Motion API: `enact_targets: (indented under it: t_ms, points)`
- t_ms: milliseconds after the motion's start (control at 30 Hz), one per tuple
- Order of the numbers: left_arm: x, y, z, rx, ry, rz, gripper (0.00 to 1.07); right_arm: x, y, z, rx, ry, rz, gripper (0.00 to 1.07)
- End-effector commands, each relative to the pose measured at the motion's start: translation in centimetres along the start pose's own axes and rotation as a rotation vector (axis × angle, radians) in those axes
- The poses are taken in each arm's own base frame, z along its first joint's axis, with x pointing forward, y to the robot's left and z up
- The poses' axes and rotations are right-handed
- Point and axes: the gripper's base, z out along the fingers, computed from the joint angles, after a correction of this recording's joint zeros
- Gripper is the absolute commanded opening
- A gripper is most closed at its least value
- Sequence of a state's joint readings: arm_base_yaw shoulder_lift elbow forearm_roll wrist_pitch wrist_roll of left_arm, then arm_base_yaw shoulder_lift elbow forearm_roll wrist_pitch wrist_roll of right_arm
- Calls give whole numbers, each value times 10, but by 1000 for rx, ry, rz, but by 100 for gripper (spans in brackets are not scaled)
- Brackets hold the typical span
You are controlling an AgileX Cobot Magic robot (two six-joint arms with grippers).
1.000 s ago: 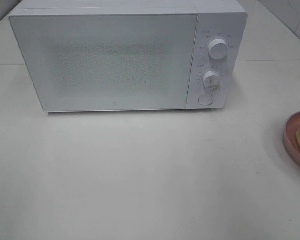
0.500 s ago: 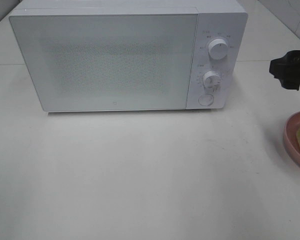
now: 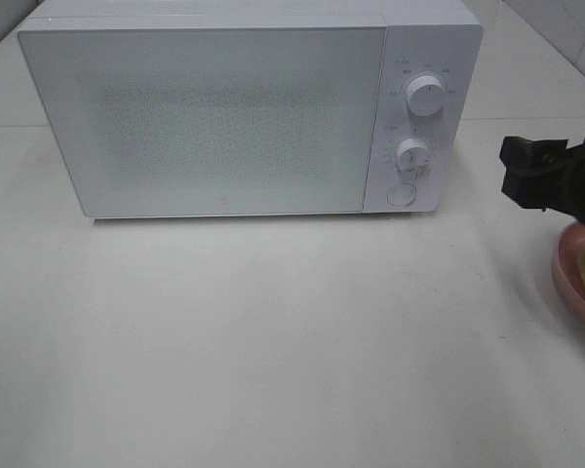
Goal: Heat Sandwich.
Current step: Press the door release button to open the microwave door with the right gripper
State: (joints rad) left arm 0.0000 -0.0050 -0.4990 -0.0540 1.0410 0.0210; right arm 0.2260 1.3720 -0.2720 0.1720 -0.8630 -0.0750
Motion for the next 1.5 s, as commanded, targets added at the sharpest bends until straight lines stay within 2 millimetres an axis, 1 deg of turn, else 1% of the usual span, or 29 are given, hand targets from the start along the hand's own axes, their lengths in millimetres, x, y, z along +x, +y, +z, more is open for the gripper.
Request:
enact_targets:
  t_ms: [33, 133, 233, 267, 433, 600, 733, 967, 1067, 1133, 1167, 1200, 1233, 1300, 1333, 1367, 1400, 1433, 1467, 1500]
  points:
    - [2, 0, -3, 3, -29, -1, 98, 5, 9, -2, 25, -56, -25, 76]
    - [2, 0, -3, 3, -29, -1, 98, 15, 21, -2, 46, -76, 0, 76]
    - [2, 0, -3, 3, -29, -1, 98, 20, 26, 0, 51, -73, 4, 76]
    - [2, 0, -3, 3, -29, -1, 98, 24, 34, 0, 45, -74, -1, 76]
    - [2, 0, -3, 3, -29, -1, 98, 33, 42, 0, 47, -61, -8, 76]
    - [2, 0, -3, 3, -29, -1, 98, 48, 58, -4, 72, -38, -17, 76]
    - [2, 0, -3, 3, -29, -1, 98, 53, 63, -5, 79, -33, -30, 76]
    - [2, 0, -3, 3, -29, -1, 98, 54, 63, -5, 78, -30, -30, 76]
    - [2, 0, -3, 3, -29, -1, 98, 54, 63, -5, 76, -31, 1, 76]
    - [2, 0, -3, 3, -29, -1, 98, 54, 63, -5, 75, -33, 51, 76]
    - [2, 0, -3, 3, -29, -1, 98, 54, 63, -5, 74, -36, 133, 76]
    - [2, 0, -3, 3, -29, -1, 98, 54, 63, -5, 73, -37, 177, 76]
    - [2, 0, -3, 3, -29, -1, 98, 54, 63, -5, 73, -37, 177, 76]
    - [2, 0, -3, 3, -29, -1, 98, 54, 63, -5, 72, -42, 287, 76]
    - [2, 0, -3, 3, -29, -1, 98, 54, 63, -5, 69, -46, 411, 76]
    - [2, 0, -3, 3, -29, -1, 98, 54, 63, -5, 68, -48, 461, 76]
    - [2, 0, -3, 3, -29, -1, 98, 54, 63, -5, 68, -48, 461, 76]
    - [2, 0, -3, 3, -29, -1, 98, 54, 63, -5, 67, -50, 525, 76]
    - [2, 0, -3, 3, -29, -1, 98, 54, 63, -5, 64, -55, 663, 76]
    - [2, 0, -3, 3, -29, -1, 98, 54, 63, -5, 62, -58, 736, 76]
